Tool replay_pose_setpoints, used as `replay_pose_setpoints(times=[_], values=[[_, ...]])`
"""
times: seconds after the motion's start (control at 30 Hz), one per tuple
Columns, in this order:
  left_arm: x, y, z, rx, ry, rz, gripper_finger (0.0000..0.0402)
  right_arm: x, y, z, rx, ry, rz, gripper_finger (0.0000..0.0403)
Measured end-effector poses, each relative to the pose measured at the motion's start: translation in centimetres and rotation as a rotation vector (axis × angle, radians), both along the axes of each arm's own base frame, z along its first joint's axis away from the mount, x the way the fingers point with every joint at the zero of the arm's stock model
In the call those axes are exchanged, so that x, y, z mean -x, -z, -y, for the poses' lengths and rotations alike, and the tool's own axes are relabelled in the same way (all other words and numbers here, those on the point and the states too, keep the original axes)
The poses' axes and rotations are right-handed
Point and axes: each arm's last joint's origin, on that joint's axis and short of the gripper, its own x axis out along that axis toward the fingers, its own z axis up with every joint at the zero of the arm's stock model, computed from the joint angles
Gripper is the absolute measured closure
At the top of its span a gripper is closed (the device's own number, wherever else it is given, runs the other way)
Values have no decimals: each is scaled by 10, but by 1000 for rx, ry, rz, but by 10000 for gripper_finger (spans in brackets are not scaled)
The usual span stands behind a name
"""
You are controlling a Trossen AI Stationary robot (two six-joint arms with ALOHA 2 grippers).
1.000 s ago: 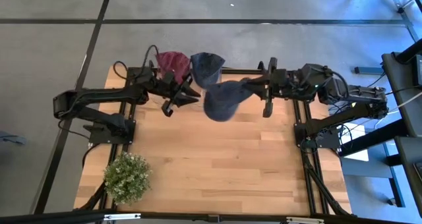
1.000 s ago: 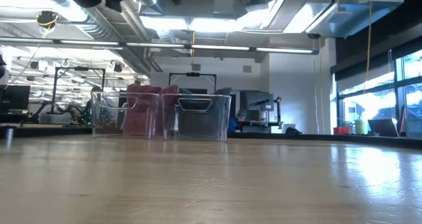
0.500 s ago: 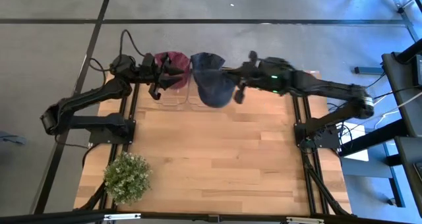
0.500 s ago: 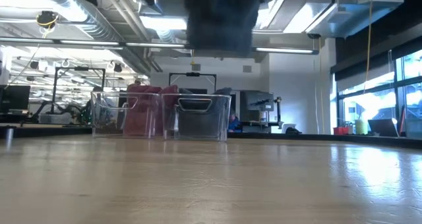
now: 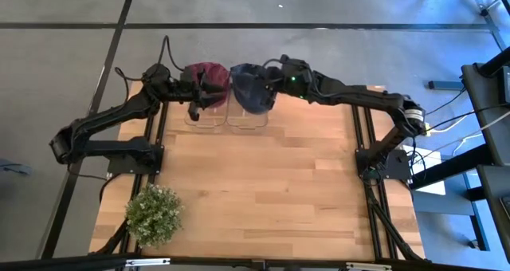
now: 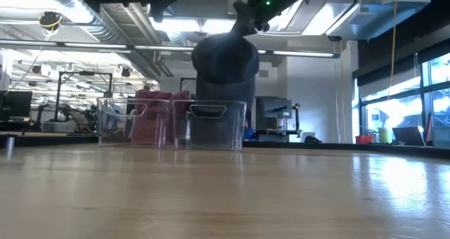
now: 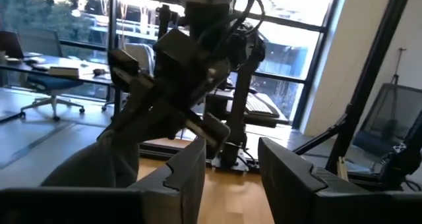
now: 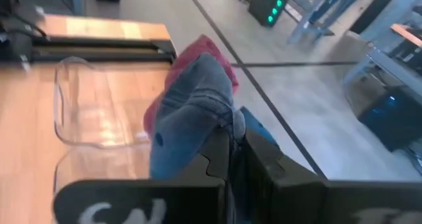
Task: Pick & Place hat
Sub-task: Put the blue cap into the right transparent bin
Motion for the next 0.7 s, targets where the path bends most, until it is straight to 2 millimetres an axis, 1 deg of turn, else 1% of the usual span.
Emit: replay_pose_setpoints(times=[0.13, 0.33, 0.4, 0.53, 0.7], values=[[2, -1, -3, 1, -45, 4, 268, 0, -2, 10, -25, -28, 69, 380], [8, -1, -12, 2, -105, 5, 267, 2, 2, 17, -91, -69, 62, 380], [10, -1, -14, 0, -119, 4, 266, -2, 8, 19, -92, -74, 48, 380], [13, -1, -18, -16, -141, 3, 268, -13, 26, 26, -107, -94, 20, 380], [15, -1, -20, -15, -154, 3, 268, -21, 39, 35, -89, -68, 13, 380]])
